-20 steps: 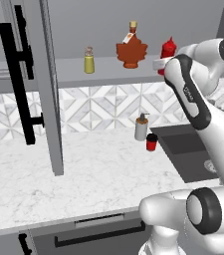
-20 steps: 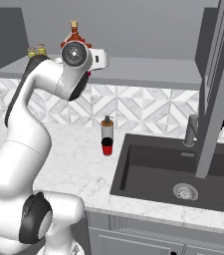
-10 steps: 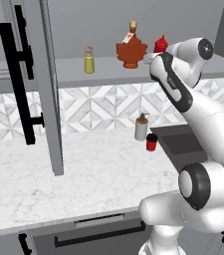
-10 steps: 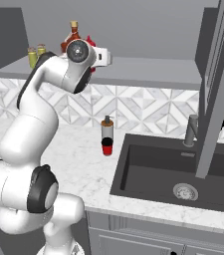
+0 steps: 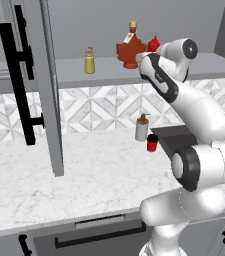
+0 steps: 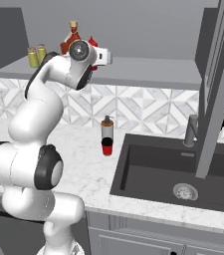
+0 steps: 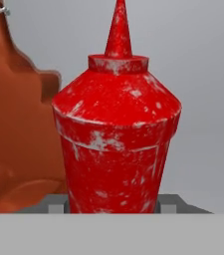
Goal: Put the shaker and condiment bottle from the counter next to their counterparts in the cabinet.
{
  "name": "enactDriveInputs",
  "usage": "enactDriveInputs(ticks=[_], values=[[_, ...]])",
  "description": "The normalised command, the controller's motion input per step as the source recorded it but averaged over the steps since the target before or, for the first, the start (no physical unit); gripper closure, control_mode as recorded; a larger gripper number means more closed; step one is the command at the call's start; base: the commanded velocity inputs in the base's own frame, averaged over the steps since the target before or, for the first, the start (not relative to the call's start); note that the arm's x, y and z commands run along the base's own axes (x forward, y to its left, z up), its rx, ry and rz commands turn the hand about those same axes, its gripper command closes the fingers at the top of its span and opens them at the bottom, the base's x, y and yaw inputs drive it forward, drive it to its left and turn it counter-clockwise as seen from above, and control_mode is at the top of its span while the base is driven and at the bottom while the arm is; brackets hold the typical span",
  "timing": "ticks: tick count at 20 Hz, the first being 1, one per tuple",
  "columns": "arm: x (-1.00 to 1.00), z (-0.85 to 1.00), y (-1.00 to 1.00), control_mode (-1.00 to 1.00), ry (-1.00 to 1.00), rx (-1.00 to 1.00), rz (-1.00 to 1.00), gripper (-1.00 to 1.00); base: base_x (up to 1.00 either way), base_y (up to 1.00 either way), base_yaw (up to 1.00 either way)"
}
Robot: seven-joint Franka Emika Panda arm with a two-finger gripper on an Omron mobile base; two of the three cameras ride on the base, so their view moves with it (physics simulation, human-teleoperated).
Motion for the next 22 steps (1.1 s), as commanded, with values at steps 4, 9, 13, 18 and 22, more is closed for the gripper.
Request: enactDriveInputs(ticks=[4,9,13,18,22], values=[[0.36,-0.19,0.13,-1.0,0.04,0.0,0.0,1.0,0.0,0.0,0.0],[0.23,-0.06,0.02,-1.0,0.04,0.0,-0.01,1.0,0.0,0.0,0.0],[0.11,-0.09,0.08,-1.0,0.06,0.0,-0.02,-1.0,0.0,0.0,0.0],[-0.04,-0.01,0.0,-1.0,0.01,0.01,-0.02,-1.0,0.0,0.0,0.0],[-0.43,0.0,0.0,-1.0,0.0,0.0,-0.02,-1.0,0.0,0.0,0.0]])
